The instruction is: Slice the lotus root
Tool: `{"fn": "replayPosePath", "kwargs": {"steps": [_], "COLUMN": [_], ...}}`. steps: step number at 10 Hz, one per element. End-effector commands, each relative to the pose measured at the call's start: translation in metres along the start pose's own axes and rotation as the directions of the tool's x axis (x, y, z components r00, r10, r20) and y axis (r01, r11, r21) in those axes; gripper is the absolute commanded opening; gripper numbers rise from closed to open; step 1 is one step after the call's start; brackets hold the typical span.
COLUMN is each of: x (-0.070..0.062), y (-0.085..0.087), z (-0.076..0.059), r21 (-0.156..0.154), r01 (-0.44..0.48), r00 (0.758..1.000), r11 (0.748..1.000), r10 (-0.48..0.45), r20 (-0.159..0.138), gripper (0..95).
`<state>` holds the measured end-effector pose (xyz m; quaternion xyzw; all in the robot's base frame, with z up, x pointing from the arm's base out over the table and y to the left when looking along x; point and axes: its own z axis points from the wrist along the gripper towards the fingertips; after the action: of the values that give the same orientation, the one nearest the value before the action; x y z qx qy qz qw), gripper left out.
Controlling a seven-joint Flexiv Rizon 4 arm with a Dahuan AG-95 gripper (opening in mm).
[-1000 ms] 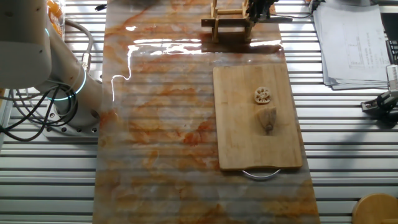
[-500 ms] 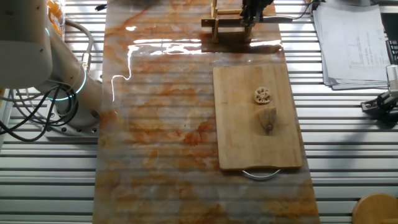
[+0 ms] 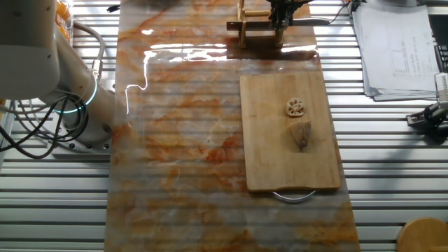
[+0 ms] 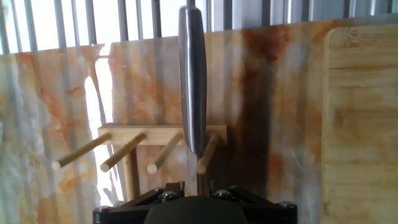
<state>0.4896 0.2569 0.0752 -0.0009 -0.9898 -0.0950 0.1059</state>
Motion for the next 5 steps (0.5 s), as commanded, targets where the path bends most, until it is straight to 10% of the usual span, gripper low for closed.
{"fn": "replayPosePath", "kwargs": {"steps": [1, 5], "x": [-0.001, -0.001], "y": [0.000, 0.000], "z": [0.006, 0.020], "r21": [-0.002, 0.000], "r01": [-0.005, -0.009], "r00": [1.000, 1.000], "r11": [1.000, 1.000], "r10": [0.005, 0.009], "r20": [0.002, 0.010], "gripper": [19.0, 19.0]}}
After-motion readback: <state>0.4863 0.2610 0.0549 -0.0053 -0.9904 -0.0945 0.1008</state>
